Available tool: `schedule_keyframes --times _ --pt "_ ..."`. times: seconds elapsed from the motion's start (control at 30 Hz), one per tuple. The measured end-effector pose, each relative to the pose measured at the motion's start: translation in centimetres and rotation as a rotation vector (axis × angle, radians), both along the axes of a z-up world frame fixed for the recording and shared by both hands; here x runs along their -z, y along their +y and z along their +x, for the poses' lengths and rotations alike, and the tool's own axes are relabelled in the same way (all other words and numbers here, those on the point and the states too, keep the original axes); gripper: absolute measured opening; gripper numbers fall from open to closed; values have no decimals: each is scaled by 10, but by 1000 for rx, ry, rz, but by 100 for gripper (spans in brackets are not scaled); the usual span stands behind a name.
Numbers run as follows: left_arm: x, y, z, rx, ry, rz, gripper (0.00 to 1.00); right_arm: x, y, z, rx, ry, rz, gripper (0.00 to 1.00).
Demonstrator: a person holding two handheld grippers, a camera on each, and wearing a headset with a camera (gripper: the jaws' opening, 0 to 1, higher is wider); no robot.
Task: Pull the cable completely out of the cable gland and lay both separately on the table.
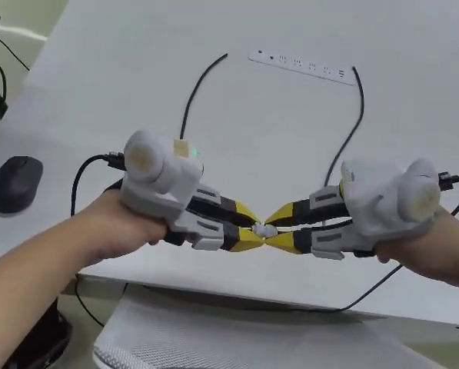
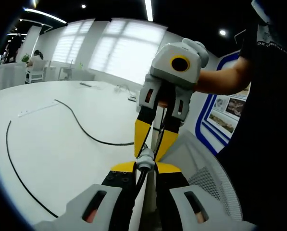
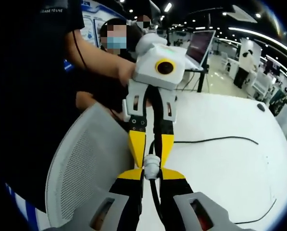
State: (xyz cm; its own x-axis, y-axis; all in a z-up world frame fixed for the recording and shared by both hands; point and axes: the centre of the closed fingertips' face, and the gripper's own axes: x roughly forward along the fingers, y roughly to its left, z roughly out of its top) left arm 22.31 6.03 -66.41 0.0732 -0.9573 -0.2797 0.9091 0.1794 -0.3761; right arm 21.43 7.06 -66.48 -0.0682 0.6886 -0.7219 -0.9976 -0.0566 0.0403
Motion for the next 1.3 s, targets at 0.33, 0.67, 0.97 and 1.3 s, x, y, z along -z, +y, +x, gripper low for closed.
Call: schedule_keyframes --times 0.33,0.67,0.97,1.3 --pt "-4 3 2 -17 63 -5 14 1 4 4 -58 -207 -49 6" --pt "-12 5 7 -39 124 -35 14 -8 7 7 -63 -424 -40 7" --pt "-10 5 0 -22 97 -5 14 -7 8 4 -20 -434 -33 8" --pt "-13 11 9 -26 -9 7 14 -12 3 12 217 -237 31 12"
